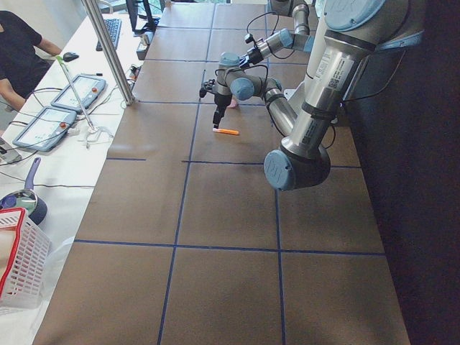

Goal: Collect pens into pen holder
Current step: 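Lift the orange marker with the left gripper while the right gripper nears the purple marker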

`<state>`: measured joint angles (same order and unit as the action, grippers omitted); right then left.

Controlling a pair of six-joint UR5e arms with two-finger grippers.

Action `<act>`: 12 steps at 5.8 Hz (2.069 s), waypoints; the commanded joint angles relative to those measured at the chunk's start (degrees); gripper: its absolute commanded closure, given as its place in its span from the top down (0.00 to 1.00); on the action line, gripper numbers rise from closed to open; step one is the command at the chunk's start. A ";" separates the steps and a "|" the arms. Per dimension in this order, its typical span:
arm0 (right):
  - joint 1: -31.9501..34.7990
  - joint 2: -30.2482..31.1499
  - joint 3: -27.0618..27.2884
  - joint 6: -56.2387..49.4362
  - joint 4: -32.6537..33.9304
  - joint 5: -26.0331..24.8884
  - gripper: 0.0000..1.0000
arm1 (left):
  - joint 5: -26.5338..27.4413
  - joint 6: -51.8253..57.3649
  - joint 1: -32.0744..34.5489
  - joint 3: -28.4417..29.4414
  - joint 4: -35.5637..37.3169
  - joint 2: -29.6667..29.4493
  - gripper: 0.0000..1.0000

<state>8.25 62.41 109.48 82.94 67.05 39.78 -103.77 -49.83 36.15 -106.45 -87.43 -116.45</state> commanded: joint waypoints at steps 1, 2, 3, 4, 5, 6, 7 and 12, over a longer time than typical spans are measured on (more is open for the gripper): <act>0.71 7.67 9.66 0.56 -0.17 10.33 0.98 | -6.91 -2.70 -0.55 7.10 -6.48 -1.67 0.97; 2.37 9.90 11.62 0.73 -0.17 14.66 0.98 | -7.84 -5.25 -0.64 10.88 -9.31 -3.15 0.97; 6.30 13.40 14.60 0.74 -0.25 24.19 0.99 | -8.55 -5.36 -0.64 12.39 -9.42 -3.95 0.94; 13.04 16.92 16.63 0.47 -0.25 38.47 1.00 | -11.17 -5.36 -0.64 12.67 -9.42 -4.13 0.85; 21.02 21.48 16.04 -0.83 0.35 55.84 1.00 | -11.28 -5.28 -0.73 13.72 -9.51 -4.31 0.74; 29.54 23.79 14.12 -6.33 1.75 68.98 1.00 | -11.28 -5.36 -0.73 15.90 -9.51 -6.40 0.68; 33.11 24.24 14.01 -15.78 10.90 73.03 1.00 | -11.37 -5.10 -0.73 16.80 -9.60 -6.59 0.67; 34.46 24.16 14.36 -26.77 20.75 73.24 1.00 | -11.37 -4.92 -1.17 17.95 -9.60 -6.42 0.50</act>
<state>42.53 86.62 123.83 56.24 87.80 112.96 -115.14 -54.76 35.11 -88.56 -97.03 -122.90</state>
